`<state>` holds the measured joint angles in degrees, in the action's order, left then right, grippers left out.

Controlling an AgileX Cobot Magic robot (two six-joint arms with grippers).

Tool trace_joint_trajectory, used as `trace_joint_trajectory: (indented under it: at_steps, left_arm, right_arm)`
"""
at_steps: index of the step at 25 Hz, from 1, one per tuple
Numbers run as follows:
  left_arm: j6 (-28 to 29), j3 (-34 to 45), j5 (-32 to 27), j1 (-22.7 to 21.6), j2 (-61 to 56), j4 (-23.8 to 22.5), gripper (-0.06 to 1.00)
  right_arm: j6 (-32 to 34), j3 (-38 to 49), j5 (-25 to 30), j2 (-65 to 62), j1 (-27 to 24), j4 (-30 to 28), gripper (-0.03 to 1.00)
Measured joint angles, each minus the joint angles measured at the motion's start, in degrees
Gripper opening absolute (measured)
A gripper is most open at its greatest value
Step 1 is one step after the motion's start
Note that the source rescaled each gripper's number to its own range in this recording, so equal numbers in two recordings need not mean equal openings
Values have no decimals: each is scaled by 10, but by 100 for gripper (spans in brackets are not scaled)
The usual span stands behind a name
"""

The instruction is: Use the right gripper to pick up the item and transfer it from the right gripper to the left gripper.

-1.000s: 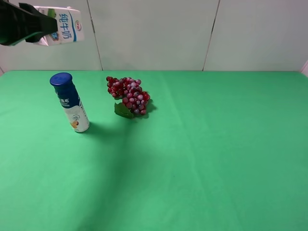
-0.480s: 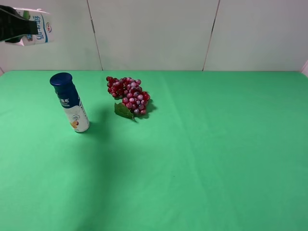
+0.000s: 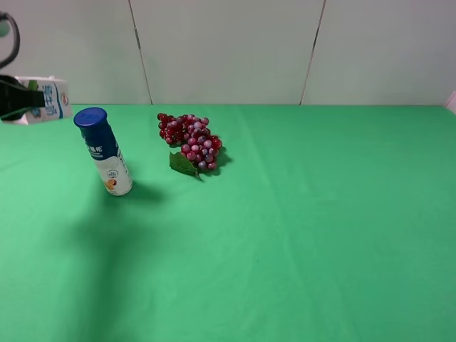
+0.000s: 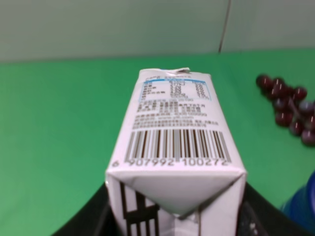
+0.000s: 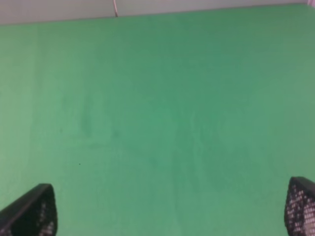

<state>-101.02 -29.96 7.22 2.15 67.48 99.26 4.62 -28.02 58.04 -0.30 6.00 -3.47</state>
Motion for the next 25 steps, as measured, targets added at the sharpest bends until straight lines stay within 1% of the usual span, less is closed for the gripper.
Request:
trace_joint_trajectory:
  at_steps: [4,12,20,25]
  left_arm:
    - [-9,31,-2,-9,0,0,0]
    - [-15,70,2,-9,0,0,0]
    - [12,88,10,-9,49,0,0]
    - [61,88,12,-9,81,0,0]
  right_arm:
    - [0,0,0,0,0,0,100]
    - [0,0,0,0,0,0,100]
    - [0,0,0,0,0,0,100]
    - [0,0,0,0,0,0,100]
